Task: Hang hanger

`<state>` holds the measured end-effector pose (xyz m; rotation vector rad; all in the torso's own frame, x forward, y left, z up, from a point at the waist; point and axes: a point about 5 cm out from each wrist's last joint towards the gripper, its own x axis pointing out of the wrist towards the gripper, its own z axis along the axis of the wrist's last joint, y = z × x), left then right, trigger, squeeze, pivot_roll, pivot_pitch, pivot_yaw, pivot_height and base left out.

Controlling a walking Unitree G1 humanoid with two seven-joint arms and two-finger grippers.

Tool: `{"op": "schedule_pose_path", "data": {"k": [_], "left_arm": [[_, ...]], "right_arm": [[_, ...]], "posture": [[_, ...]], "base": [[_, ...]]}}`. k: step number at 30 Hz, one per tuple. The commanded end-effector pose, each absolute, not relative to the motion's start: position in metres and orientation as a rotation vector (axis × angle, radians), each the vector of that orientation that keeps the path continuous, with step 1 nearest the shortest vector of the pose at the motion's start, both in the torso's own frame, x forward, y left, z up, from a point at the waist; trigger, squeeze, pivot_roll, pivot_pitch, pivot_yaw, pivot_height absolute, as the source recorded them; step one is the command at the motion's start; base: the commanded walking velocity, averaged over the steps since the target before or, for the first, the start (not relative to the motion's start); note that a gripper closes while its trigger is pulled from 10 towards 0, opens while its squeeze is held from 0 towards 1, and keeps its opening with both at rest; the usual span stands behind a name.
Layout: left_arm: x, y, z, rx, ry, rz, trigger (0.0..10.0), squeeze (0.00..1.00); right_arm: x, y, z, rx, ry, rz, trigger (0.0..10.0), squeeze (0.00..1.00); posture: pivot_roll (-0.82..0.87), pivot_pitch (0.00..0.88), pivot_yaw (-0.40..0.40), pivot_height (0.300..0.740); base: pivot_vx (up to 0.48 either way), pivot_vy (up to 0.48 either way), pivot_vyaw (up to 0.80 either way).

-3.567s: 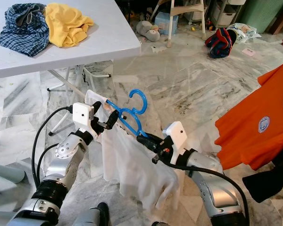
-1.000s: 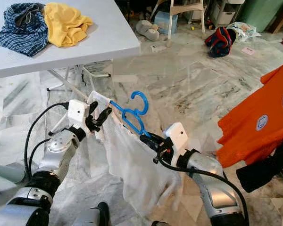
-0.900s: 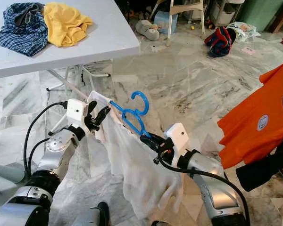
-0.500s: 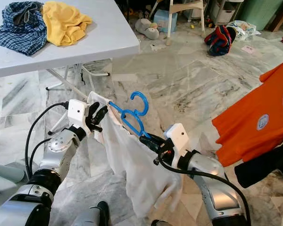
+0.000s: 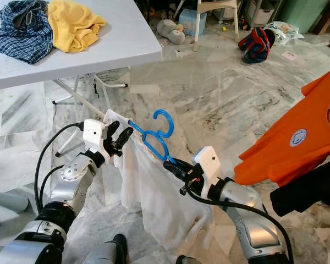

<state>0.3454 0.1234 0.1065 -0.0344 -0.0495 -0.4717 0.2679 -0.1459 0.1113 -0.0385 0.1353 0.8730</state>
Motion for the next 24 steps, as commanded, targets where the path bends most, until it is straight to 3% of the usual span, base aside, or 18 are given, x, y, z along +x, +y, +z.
{"op": "schedule_pose_path", "data": {"k": [1, 2, 4, 7, 8, 9, 10, 16, 17, 18, 19, 20, 24], "left_arm": [[0.344, 0.123, 0.107, -0.025, -0.049, -0.49, 10.0, 1.0], [0.343, 0.123, 0.107, -0.023, -0.049, -0.498, 10.0, 0.94], [0.342, 0.122, 0.108, -0.02, -0.049, -0.512, 10.0, 0.93], [0.34, 0.122, 0.106, -0.017, -0.044, -0.516, 10.0, 0.8], [0.34, 0.122, 0.106, -0.017, -0.044, -0.517, 10.0, 0.67], [0.34, 0.121, 0.106, -0.018, -0.045, -0.52, 10.0, 0.43], [0.34, 0.119, 0.108, -0.019, -0.049, -0.536, 10.0, 0.0], [0.339, 0.119, 0.106, -0.012, -0.04, -0.543, 10.0, 0.0], [0.339, 0.122, 0.104, -0.009, -0.027, -0.529, 8.7, 0.0], [0.34, 0.123, 0.103, -0.009, -0.023, -0.524, 4.6, 0.0], [0.34, 0.123, 0.103, -0.01, -0.021, -0.522, 4.6, 0.0], [0.341, 0.125, 0.103, -0.006, -0.02, -0.507, 0.0, 0.0], [0.345, 0.128, 0.103, -0.004, -0.012, -0.488, 0.0, 0.0]], "right_arm": [[0.267, -0.143, 0.116, -0.051, 0.115, 0.894, 10.0, 0.0], [0.268, -0.143, 0.116, -0.053, 0.114, 0.893, 10.0, 0.0], [0.268, -0.143, 0.116, -0.055, 0.113, 0.889, 10.0, 0.0], [0.268, -0.142, 0.116, -0.053, 0.112, 0.89, 10.0, 0.0], [0.268, -0.142, 0.116, -0.053, 0.112, 0.891, 10.0, 0.0], [0.268, -0.142, 0.116, -0.052, 0.113, 0.893, 10.0, 0.0], [0.268, -0.142, 0.115, -0.053, 0.115, 0.892, 10.0, 0.0], [0.269, -0.143, 0.115, -0.056, 0.116, 0.889, 10.0, 0.0], [0.268, -0.142, 0.116, -0.054, 0.114, 0.894, 10.0, 0.0], [0.268, -0.141, 0.116, -0.053, 0.113, 0.898, 10.0, 0.0], [0.268, -0.141, 0.117, -0.053, 0.112, 0.9, 10.0, 0.0], [0.268, -0.14, 0.117, -0.052, 0.113, 0.909, 10.0, 0.0], [0.268, -0.138, 0.118, -0.052, 0.112, 0.918, 10.0, 0.0]], "posture": [[0.06, 0.189, -0.013, 0.74], [0.06, 0.188, -0.013, 0.74], [0.06, 0.189, -0.012, 0.74], [0.06, 0.189, -0.012, 0.74], [0.06, 0.19, -0.012, 0.74], [0.06, 0.19, -0.012, 0.74], [0.06, 0.189, -0.013, 0.74], [0.06, 0.189, -0.012, 0.74], [0.06, 0.188, -0.013, 0.74], [0.06, 0.188, -0.014, 0.74], [0.06, 0.188, -0.014, 0.74], [0.06, 0.187, -0.015, 0.74], [0.06, 0.186, -0.017, 0.74]], "base": [[0.0, 0.0, 0.0], [0.0, 0.0, 0.0], [0.0, 0.0, 0.0], [0.0, 0.0, 0.0], [0.0, 0.0, 0.0], [0.0, 0.0, 0.0], [0.0, 0.0, 0.0], [0.0, 0.0, 0.0], [0.0, 0.0, 0.0], [0.0, 0.0, 0.0], [0.0, 0.0, 0.0], [0.0, 0.0, 0.0], [0.0, 0.0, 0.0]]}}
